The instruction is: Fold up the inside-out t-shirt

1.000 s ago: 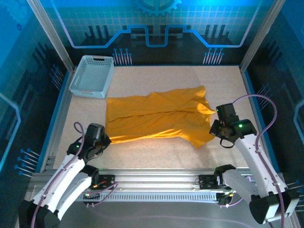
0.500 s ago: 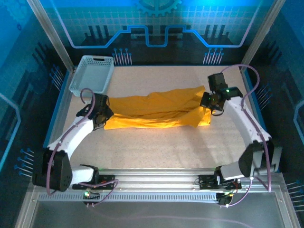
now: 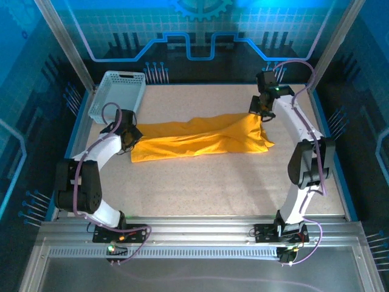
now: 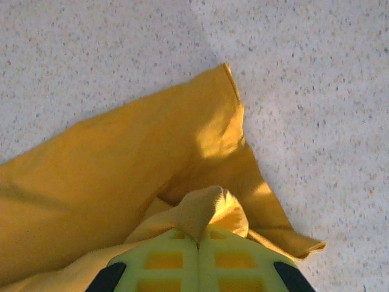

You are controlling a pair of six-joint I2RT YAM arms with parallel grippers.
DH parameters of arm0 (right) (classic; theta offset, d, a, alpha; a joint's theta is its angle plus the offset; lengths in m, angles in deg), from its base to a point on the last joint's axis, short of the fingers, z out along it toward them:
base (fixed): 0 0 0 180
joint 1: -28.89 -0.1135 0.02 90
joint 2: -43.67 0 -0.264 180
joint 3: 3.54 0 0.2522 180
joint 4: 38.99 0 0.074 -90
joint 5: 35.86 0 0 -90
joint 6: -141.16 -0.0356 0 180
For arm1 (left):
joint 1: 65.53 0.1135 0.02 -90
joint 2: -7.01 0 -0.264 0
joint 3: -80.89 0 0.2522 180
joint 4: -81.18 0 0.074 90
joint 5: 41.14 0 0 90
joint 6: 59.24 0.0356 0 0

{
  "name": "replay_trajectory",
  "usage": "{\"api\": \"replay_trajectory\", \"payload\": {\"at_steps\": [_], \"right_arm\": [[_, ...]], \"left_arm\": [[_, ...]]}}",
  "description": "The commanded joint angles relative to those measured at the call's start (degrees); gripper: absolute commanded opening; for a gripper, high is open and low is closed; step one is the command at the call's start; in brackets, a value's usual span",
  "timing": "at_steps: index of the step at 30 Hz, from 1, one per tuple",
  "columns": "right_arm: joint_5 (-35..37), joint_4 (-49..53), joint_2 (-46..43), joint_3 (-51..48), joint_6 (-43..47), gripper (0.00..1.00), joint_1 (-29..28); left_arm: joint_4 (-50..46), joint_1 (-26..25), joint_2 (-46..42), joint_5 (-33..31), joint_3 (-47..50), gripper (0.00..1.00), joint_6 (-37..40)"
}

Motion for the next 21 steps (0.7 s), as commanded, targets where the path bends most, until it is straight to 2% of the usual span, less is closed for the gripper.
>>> {"api": "replay_trajectory", "payload": {"at_steps": [1,11,12,13,16,17,18,21], "right_arm": [[2.23,2.13,3.26,4.66,0.56,0.04,0.99],[3.07,4.85,13.23,12.44,0.63,0.06,0.47],[3.32,5.14,13.93,12.9,0.78,0.08,0.47],[3.62,5.62,14.66,13.54,0.86,0.16,0.47],[4.75,7.2,15.71,15.53,1.54,0.45,0.54],[4.77,7.44,15.59,15.97,2.03,0.51,0.55],[4.73,7.96,15.34,16.58,2.73,0.55,0.54],[6.62,9.4,13.13,16.37,3.82,0.59,0.18]], "left_arm": [[1.73,0.69,2.14,0.91,-2.77,0.0,1.63],[0.15,1.69,11.37,0.81,-7.87,0.02,3.19],[-0.41,1.83,11.86,0.48,-8.27,0.07,3.16],[-1.13,2.09,12.36,0.16,-8.69,0.17,3.23],[-4.96,3.21,12.78,-1.59,-10.56,0.33,3.0],[-5.39,3.72,12.31,-1.61,-10.63,0.4,2.98],[-5.97,4.22,11.51,-1.96,-10.71,0.54,2.88],[-8.81,4.78,7.74,-4.74,-11.5,0.7,4.1]]}}
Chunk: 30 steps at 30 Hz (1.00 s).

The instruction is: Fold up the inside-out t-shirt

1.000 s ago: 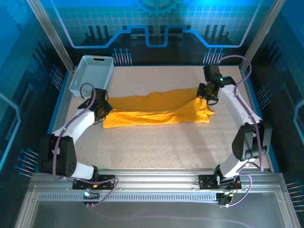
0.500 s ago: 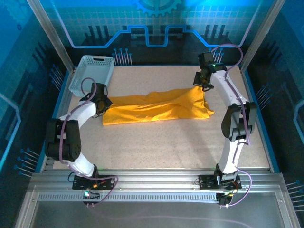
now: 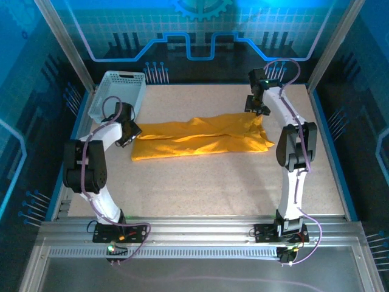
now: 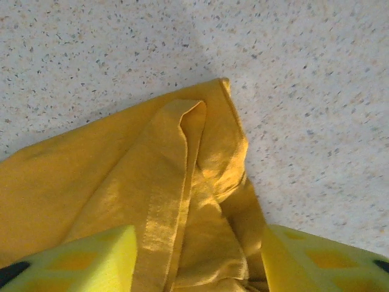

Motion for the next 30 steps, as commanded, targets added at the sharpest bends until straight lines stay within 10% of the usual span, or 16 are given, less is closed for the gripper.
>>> {"api": "replay_trajectory", "payload": {"at_steps": [1,8,15,30], "right_arm": [[3.24,2.75,-4.23,0.08,1.5,0.6,-0.02],[-14.43,-10.51,-13.98,-18.49,2.26,0.6,-2.73],[-22.58,-14.98,-8.41,-20.68,-0.46,0.61,-2.9],[-16.28,-17.38,-5.44,-27.53,-9.28,0.72,7.13]], "left_arm": [[-5.35,0.78,-5.78,-3.81,-1.58,0.72,1.69],[-1.43,-6.82,-13.63,1.08,4.77,0.75,1.98],[3.33,-10.22,-2.4,9.62,3.54,0.76,0.33],[8.25,-3.01,0.6,10.95,12.45,0.81,-4.53]]}}
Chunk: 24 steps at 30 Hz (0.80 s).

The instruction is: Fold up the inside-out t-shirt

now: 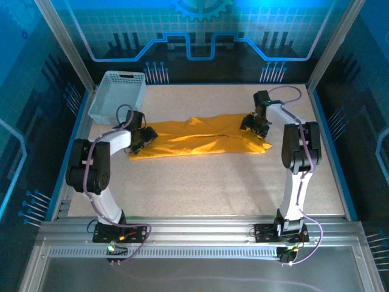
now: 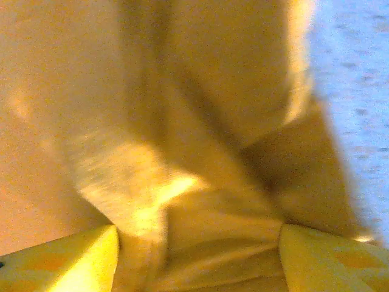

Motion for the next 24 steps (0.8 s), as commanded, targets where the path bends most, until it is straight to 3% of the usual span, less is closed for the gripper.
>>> {"api": "replay_trajectory", "payload": {"at_steps": [1,7,11,15,19,24], "right_arm": [[0.19,-2.15,-2.48,-2.36,-1.86,0.72,3.51],[1.86,-1.11,-9.04,-2.57,1.33,0.71,3.02],[3.45,-0.97,-12.05,-2.0,4.85,0.71,-1.79],[6.08,2.9,-7.31,3.76,6.74,0.71,-5.12],[-1.25,3.23,-0.81,11.51,11.06,0.71,-5.78],[0.29,10.57,8.75,22.85,12.52,0.7,-8.07]], "left_arm": [[-1.93,2.73,-0.02,0.77,4.04,0.82,-1.43],[-7.57,-0.72,-3.43,-1.23,-1.92,0.9,1.78],[-11.21,-5.06,-5.02,-3.78,-5.25,0.95,2.4],[-12.72,-9.94,-4.64,-4.72,-7.94,0.96,2.07],[-13.3,-16.17,-2.19,-5.19,-10.82,0.96,1.48],[-12.62,-18.6,3.5,-5.06,-12.75,0.96,-0.9]]}}
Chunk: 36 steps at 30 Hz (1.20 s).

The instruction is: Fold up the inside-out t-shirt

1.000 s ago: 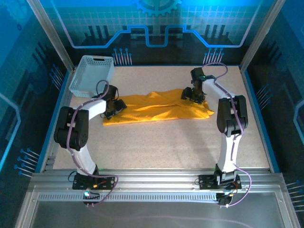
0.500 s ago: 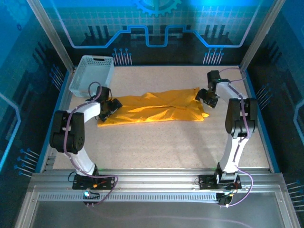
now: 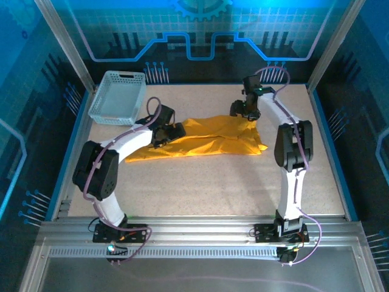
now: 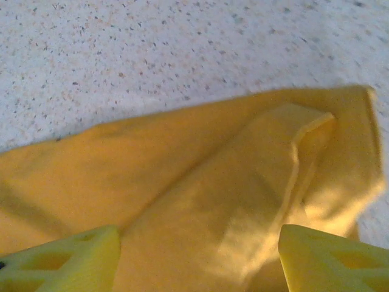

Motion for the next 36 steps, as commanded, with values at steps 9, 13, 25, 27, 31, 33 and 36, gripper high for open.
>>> {"api": "replay_trajectory", "payload": {"at_steps": [9,13,25,27,31,33,36], "right_arm": [[0.65,5.8,5.65,-1.05,-7.33,0.68,3.27],[1.3,-1.47,-1.95,-15.11,-13.73,0.68,8.21],[-1.49,-14.1,-28.37,-44.52,-16.8,0.68,13.35],[-1.58,-12.62,-29.99,-42.21,-13.18,0.69,10.94],[0.35,-10.25,-27.24,-34.38,-6.34,0.69,4.18],[-0.1,-8.84,-23.39,-30.58,-5.66,0.7,2.7],[-0.59,-7.88,-17.65,-26.85,-6.77,0.7,2.98]], "left_arm": [[-2.43,-0.18,11.86,-0.3,-5.52,0.96,-1.84],[-3.76,-0.56,14.39,-0.65,-8.81,0.95,-0.64],[-12.28,-1.37,23.28,2.79,-30.61,0.98,8.36],[-13.8,-2.12,21.51,1.58,-31.51,0.99,9.07],[-13.31,-2.28,17.37,-1.0,-29.02,0.99,8.83],[-12.83,-0.4,17.44,-1.06,-28.93,0.99,8.31],[-12.07,2.74,20.57,0.82,-31.98,0.99,8.79]]}}
